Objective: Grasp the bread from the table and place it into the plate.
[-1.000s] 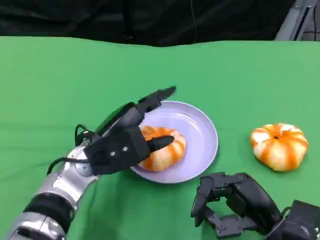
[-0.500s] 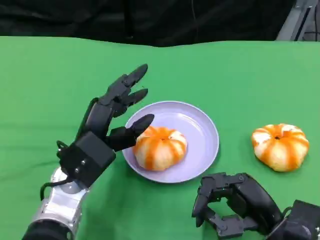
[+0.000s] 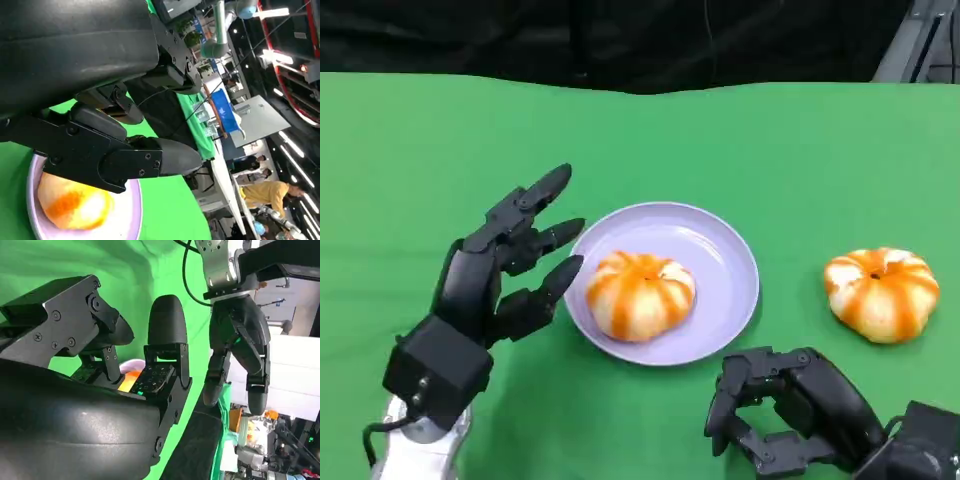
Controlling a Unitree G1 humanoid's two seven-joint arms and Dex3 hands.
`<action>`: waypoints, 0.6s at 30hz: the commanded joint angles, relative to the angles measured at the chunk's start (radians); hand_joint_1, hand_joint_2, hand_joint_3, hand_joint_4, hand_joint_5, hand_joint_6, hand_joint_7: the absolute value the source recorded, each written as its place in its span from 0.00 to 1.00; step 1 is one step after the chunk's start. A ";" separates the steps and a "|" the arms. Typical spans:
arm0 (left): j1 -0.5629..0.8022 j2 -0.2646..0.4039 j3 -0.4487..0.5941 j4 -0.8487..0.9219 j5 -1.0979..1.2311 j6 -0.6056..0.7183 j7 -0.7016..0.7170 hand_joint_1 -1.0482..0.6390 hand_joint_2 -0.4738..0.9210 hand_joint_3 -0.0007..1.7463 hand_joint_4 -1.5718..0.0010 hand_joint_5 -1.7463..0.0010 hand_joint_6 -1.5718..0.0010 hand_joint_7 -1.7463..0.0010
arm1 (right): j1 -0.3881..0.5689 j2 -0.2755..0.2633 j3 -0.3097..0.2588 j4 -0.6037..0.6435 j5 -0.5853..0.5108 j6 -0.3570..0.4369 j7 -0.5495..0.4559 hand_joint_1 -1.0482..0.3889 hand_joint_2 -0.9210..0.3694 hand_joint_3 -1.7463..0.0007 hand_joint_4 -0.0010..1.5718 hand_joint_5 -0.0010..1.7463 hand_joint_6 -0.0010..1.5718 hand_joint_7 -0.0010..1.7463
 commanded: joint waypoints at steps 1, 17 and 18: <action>0.065 0.010 0.029 -0.020 -0.055 -0.049 -0.034 0.25 1.00 0.27 0.48 0.98 0.69 0.98 | 0.001 -0.021 -0.011 0.011 0.016 -0.016 0.012 0.80 0.29 0.35 0.61 0.75 0.60 0.60; 0.174 0.003 0.063 -0.043 -0.133 -0.093 -0.112 0.25 1.00 0.25 0.47 0.99 0.66 0.99 | 0.004 -0.024 -0.014 0.020 0.026 -0.015 0.022 0.79 0.28 0.38 0.60 0.76 0.59 0.61; 0.190 0.006 0.063 -0.043 -0.142 -0.095 -0.128 0.25 1.00 0.25 0.47 0.99 0.66 0.99 | 0.003 -0.024 -0.014 0.020 0.025 -0.016 0.021 0.78 0.28 0.38 0.60 0.76 0.59 0.61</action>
